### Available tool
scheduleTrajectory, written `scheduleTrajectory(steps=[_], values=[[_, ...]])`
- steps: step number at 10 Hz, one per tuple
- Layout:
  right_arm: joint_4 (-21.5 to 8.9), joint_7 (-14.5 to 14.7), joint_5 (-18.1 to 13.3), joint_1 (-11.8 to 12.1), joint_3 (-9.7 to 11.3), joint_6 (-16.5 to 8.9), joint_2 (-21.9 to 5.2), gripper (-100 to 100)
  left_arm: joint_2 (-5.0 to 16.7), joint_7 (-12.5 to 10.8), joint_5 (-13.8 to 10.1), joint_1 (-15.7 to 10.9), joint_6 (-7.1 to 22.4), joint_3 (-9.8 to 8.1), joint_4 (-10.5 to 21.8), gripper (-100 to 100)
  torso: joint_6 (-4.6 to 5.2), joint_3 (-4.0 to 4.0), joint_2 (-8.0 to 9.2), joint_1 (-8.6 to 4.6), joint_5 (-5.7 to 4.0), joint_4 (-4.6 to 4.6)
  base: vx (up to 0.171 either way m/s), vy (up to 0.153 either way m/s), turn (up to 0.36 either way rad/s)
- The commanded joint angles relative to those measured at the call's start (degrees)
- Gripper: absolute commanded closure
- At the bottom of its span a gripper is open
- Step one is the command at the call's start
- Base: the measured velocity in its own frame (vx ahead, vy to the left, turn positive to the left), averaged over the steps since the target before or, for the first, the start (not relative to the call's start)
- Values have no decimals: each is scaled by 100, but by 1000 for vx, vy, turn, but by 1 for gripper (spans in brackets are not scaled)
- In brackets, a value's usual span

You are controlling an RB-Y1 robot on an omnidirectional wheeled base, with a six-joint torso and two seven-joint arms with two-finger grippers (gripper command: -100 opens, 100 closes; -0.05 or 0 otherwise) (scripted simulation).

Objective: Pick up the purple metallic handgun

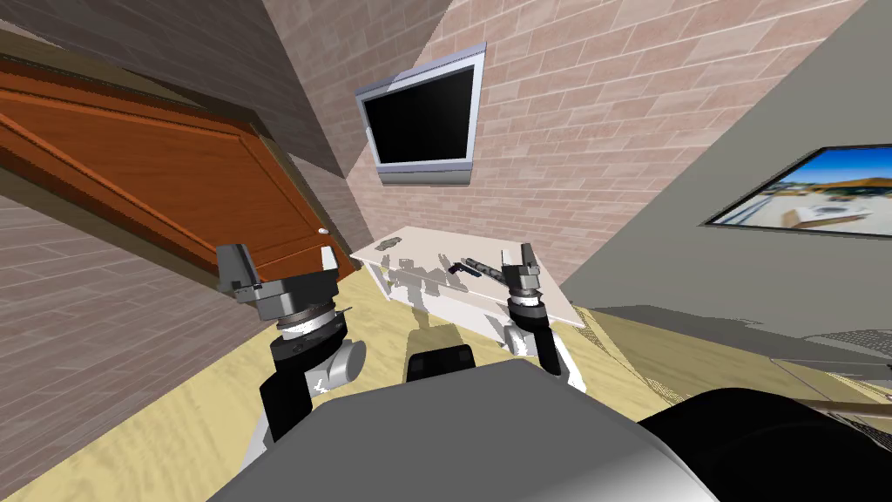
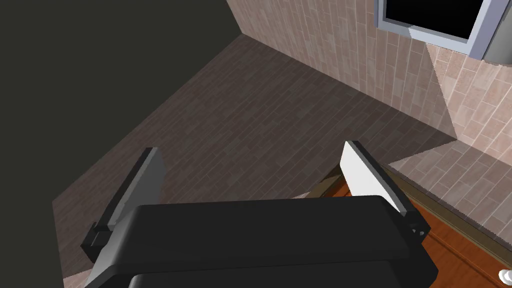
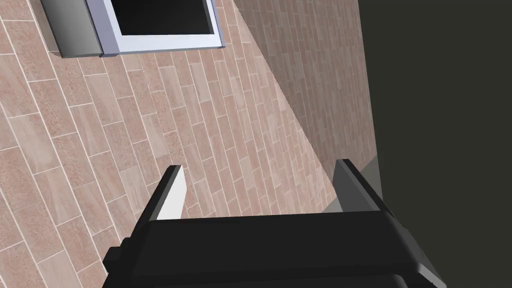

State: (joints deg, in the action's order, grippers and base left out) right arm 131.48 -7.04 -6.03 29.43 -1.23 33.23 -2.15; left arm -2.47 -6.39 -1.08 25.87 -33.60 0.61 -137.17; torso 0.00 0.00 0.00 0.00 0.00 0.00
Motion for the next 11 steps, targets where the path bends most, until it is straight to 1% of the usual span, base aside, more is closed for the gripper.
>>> scheduleTrajectory(steps=[1,3,4,6,7,8,9,10,11], values=[[-29,40,-136,168,-114,-2,-240,-100,0,0,0,0,0,0,0,0,0,0,0,0,0,0,1,9,178],[-60,98,-341,415,-285,-2,-444,-100,0,0,0,0,0,0,0,0,-1,1,1,2,1,0,1,10,162],[-75,136,-473,573,-393,-1,-546,-100,0,0,0,0,0,0,0,0,0,1,2,2,0,0,-5,15,156],[-104,227,-792,932,-650,3,-744,-100,0,0,0,-1,0,1,0,0,-3,3,5,4,1,1,-12,17,296],[-104,227,-792,948,-650,3,-744,-100,0,0,0,-1,0,0,0,0,-1,4,6,3,1,1,-10,7,43],[-120,279,-975,1162,-795,6,-837,-100,0,0,0,0,0,0,0,0,2,3,6,2,0,1,-8,16,164],[-136,336,-1147,1299,-948,9,-926,-100,0,0,0,0,0,0,0,0,-1,3,5,3,1,1,-13,22,305],[-136,336,-1173,1392,-948,9,-926,-100,0,0,0,-1,0,0,0,0,-2,4,7,6,2,2,-10,11,112],[-153,398,-1384,1631,-1107,12,-1012,-100,0,0,0,0,0,0,0,0,2,4,6,3,1,2,-10,16,196]])
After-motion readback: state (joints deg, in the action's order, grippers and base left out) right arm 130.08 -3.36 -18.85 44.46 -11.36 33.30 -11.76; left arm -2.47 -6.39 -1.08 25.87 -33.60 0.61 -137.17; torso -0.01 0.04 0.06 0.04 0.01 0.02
